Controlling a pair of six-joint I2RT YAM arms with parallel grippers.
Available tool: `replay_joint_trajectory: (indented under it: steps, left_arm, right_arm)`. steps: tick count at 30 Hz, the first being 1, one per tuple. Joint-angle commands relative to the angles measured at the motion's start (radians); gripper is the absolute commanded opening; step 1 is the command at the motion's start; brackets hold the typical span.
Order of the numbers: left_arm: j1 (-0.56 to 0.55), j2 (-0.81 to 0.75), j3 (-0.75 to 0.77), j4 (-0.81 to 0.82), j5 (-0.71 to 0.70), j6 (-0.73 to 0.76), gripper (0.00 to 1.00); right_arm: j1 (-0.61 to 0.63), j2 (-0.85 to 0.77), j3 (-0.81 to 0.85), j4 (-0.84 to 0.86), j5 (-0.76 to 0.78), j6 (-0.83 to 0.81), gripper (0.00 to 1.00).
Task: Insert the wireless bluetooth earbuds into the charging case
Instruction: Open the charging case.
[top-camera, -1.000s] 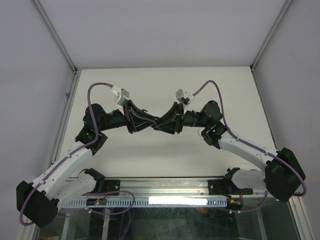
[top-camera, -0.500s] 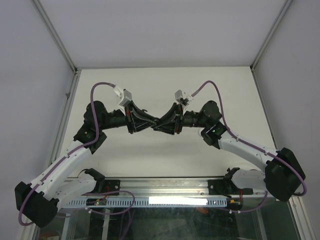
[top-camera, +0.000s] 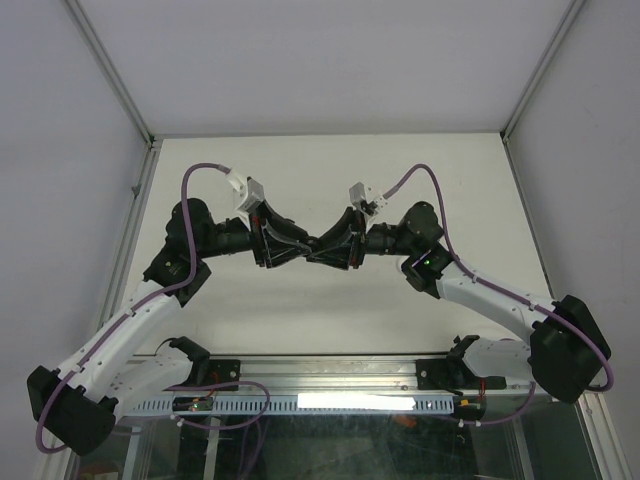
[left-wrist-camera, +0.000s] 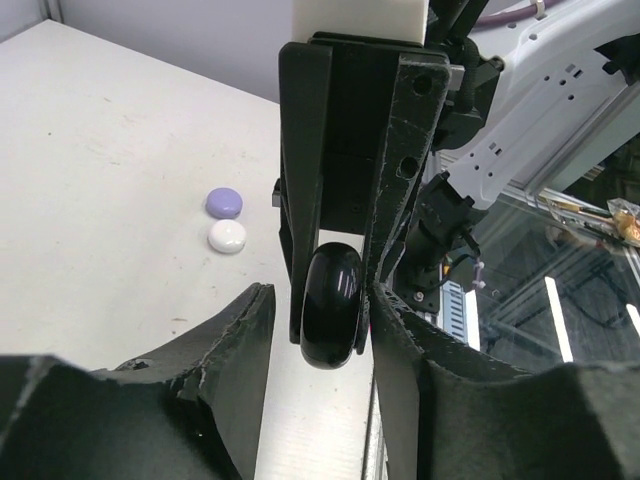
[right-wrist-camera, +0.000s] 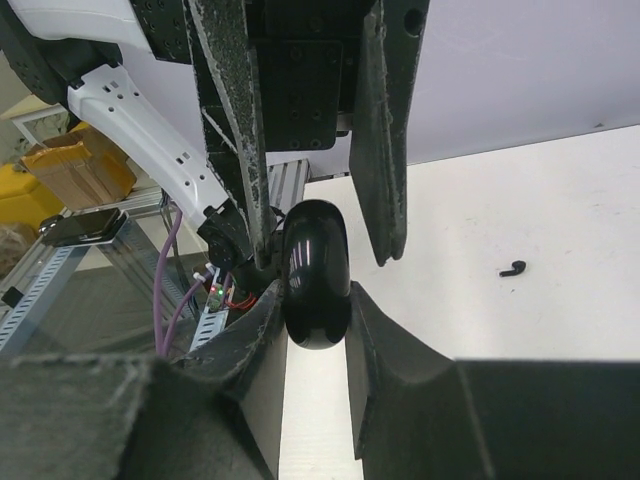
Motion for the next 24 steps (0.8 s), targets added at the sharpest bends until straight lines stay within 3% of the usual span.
replay_joint_trajectory:
  steps: [1,3,8,24]
  left_arm:
    - [0.001,-0.024,0.041,0.005,-0.006,0.031,0.47]
    - [0.001,-0.022,0.041,0.004,-0.006,0.032,0.55]
    - [0.001,-0.007,0.038,0.001,-0.008,0.037,0.61]
    - [0.002,-0.017,0.056,-0.029,-0.218,0.019,0.46]
  right_arm:
    - [0.006,-0.011,0.016,0.055,-0.026,-0.051,0.0]
    - [0.008,-0.009,0.016,0.055,-0.027,-0.057,0.0]
    - [0.009,-0.007,0.017,0.056,-0.026,-0.06,0.0]
    - [0.009,-0.037,-0.009,0.033,-0.031,-0.096,0.0]
